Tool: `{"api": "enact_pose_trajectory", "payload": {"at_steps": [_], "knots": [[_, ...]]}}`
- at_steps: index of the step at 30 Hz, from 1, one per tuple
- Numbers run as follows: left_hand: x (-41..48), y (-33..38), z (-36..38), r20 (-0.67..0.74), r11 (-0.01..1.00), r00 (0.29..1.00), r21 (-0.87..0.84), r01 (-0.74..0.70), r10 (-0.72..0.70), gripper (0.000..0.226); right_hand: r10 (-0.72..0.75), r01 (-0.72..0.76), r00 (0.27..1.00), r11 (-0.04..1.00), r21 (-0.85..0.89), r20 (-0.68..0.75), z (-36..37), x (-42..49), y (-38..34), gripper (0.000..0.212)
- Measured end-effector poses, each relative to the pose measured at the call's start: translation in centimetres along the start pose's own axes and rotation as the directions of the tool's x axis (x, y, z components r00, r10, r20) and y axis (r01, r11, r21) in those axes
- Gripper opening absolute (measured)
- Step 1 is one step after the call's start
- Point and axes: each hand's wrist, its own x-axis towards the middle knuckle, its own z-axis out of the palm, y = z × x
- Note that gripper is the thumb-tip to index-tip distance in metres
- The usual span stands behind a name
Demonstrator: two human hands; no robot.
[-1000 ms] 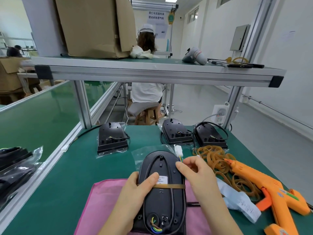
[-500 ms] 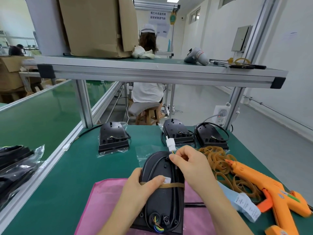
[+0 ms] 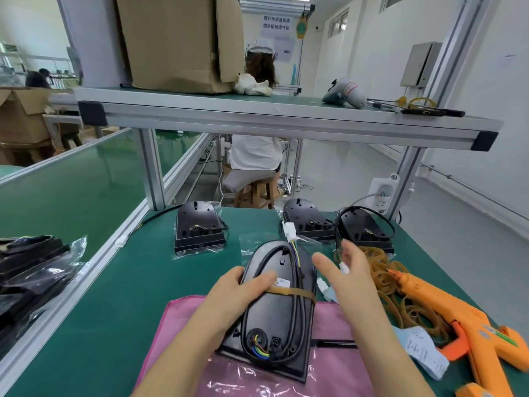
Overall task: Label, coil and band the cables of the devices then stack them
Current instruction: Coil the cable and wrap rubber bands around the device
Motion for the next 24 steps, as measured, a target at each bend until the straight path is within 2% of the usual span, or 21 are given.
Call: {"api": "enact_pose_trajectory", "payload": {"at_steps": [1,2,4,5,6,8,11,13,15,19,21,24], "knots": [[0.2,0.2,-0.3,0.016,1.0,1.0,-0.01,-0.004,0.004,0.059,0.127,-0.14,0.984,0.985,0.104,0.122,-0.3,-0.3,0.2,0.094],[0.3,0.4,-0.5,0.039,1.0,0.999,-0.022,-0.007,0.008,0.059,0.217,-0.277,0.932,0.943,0.186,0.289,-0.4,-0.7,0.5,0.095],[0.5,0.9,-0.7,0.087,1.0,0.996,-0.027,-0.005,0.007,0.064,0.284,-0.471,0.782,0.852,0.228,0.554,-0.1,-1.6,0.8,0.077],[0.7,1.1,-0.7,0.1,1.0,0.995,-0.014,-0.009,0.011,0.067,0.29,-0.516,0.736,0.825,0.23,0.611,0.1,-2.0,0.8,0.071],[0.7,1.3,-0.8,0.111,1.0,0.994,0.005,-0.019,0.018,0.069,0.291,-0.534,0.723,0.811,0.24,0.627,0.4,-2.1,1.0,0.069],[0.8,1.5,-1.2,0.157,1.0,0.988,-0.007,0.0,0.001,0.069,0.298,-0.55,0.746,0.78,0.298,0.596,1.1,-2.4,1.3,0.068],[1.0,1.2,-3.3,0.282,0.99,0.952,-0.041,0.136,-0.12,0.062,0.335,-0.598,0.764,0.689,0.409,0.552,1.7,-2.7,1.5,0.062],[0.9,0.2,-5.0,0.317,0.986,0.937,-0.024,0.163,-0.147,0.068,0.352,-0.61,0.778,0.621,0.493,0.52,1.7,-3.0,1.7,0.053],[0.5,-1.0,-6.1,0.316,0.974,0.937,-0.111,0.195,-0.151,0.069,0.352,-0.594,0.802,0.556,0.582,0.482,1.8,-3.3,1.8,0.045],[-1.1,-3.2,-5.1,0.325,0.802,0.934,-0.513,0.307,-0.149,0.077,0.383,-0.58,0.808,0.389,0.716,0.447,3.1,-4.4,1.9,0.039],[-2.2,-3.6,-3.5,0.334,0.727,0.933,-0.606,0.322,-0.134,0.086,0.385,-0.557,0.817,0.331,0.762,0.429,4.2,-5.2,1.8,0.042],[-4.1,-3.8,-1.3,0.296,0.563,0.943,-0.758,0.33,-0.155,0.08,0.414,-0.503,0.826,0.238,0.831,0.382,5.6,-6.4,1.3,0.049]]}}
